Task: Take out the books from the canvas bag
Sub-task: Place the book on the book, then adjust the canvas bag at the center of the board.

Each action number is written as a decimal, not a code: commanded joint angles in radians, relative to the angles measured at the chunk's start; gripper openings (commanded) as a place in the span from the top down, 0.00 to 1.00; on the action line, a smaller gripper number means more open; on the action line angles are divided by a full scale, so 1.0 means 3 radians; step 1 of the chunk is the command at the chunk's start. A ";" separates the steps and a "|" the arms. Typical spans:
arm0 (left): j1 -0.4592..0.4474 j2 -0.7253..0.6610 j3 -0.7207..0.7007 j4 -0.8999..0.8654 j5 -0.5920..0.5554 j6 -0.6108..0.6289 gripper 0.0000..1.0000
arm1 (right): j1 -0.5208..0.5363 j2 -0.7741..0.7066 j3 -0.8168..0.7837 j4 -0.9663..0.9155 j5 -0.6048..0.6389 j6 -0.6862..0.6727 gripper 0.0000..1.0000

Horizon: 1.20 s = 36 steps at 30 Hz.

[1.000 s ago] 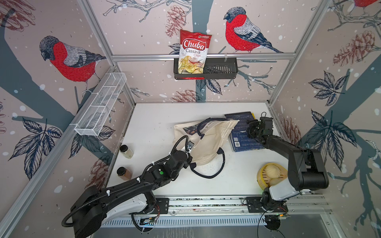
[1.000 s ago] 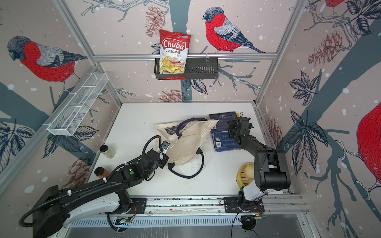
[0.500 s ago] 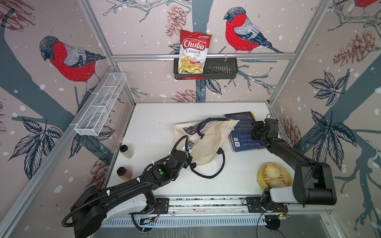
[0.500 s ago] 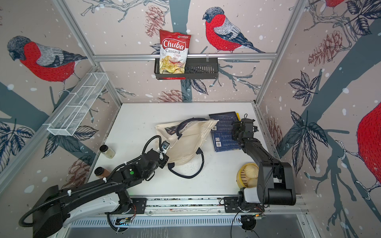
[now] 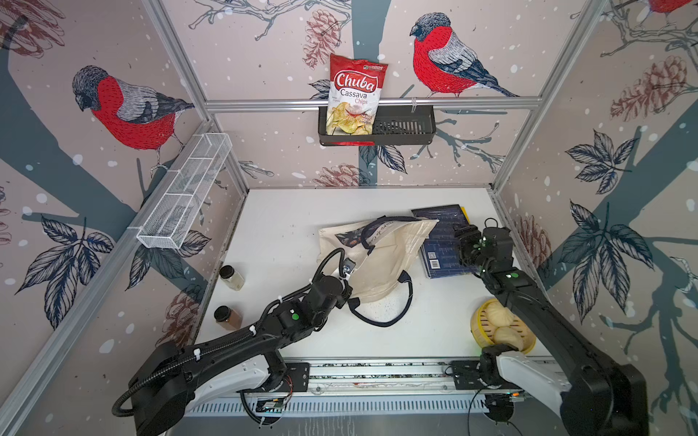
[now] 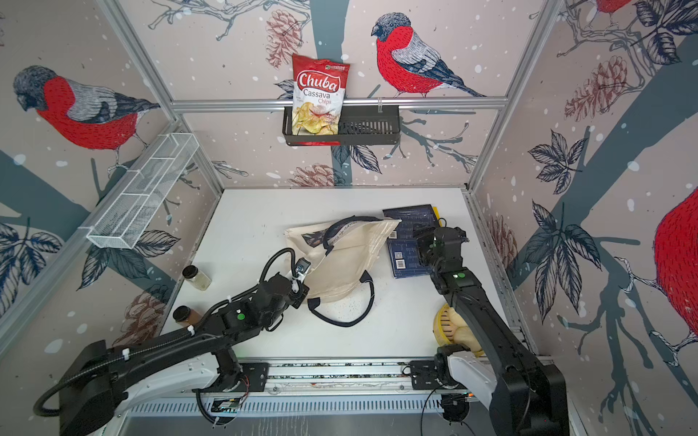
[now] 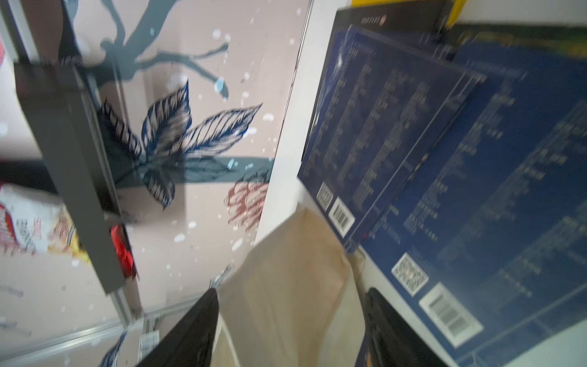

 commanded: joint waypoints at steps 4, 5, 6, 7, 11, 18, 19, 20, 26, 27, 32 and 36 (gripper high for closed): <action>0.0011 -0.0030 0.0034 0.0038 0.0013 -0.0005 1.00 | 0.0793 -0.0547 -0.0246 -0.0381 0.0606 0.0079 0.28; 0.0017 -0.0021 0.0038 0.0039 0.0028 -0.0005 1.00 | 0.0982 -0.0604 -0.0262 -0.0447 0.0720 0.0116 0.28; 0.0022 -0.0011 0.0046 0.0027 0.0040 -0.0009 1.00 | 0.1138 -0.0656 -0.0258 -0.0545 0.0803 0.0142 0.28; 0.0023 -0.0008 0.0052 0.0017 0.0041 -0.0018 1.00 | 0.1279 -0.0703 -0.0263 -0.0597 0.0860 0.0191 0.28; 0.0026 -0.0003 0.0072 0.0004 0.0046 -0.0035 1.00 | 0.2031 -0.0815 -0.0436 -0.0575 0.1156 0.0551 0.27; 0.0048 -0.0008 0.0078 -0.0004 0.0050 -0.0066 1.00 | 0.3043 -0.0450 -0.0334 -0.0610 0.1632 0.0991 0.27; 0.0053 -0.0008 0.0078 0.0003 0.0050 -0.0066 1.00 | 0.3138 -0.0396 -0.0334 -0.0560 0.1676 0.1055 0.26; 0.0052 -0.0003 0.0083 0.0004 0.0058 -0.0071 1.00 | 0.3224 -0.0309 -0.0339 -0.0501 0.1701 0.1118 0.25; 0.0069 0.0000 0.0095 -0.0015 0.0074 -0.0094 1.00 | 0.3332 0.0336 -0.0322 0.0091 0.1505 0.1201 0.22; 0.0069 -0.0005 0.0096 -0.0016 0.0074 -0.0097 1.00 | 0.3330 0.0446 -0.0296 0.0176 0.1504 0.1186 0.22; 0.0069 -0.0018 0.0097 -0.0012 0.0091 -0.0107 1.00 | 0.3211 0.0880 -0.0187 0.0532 0.1437 0.1151 0.21; 0.0069 -0.0038 0.0089 0.0009 0.0120 -0.0112 1.00 | 0.3034 0.1350 -0.0083 0.0755 0.1254 0.1142 0.20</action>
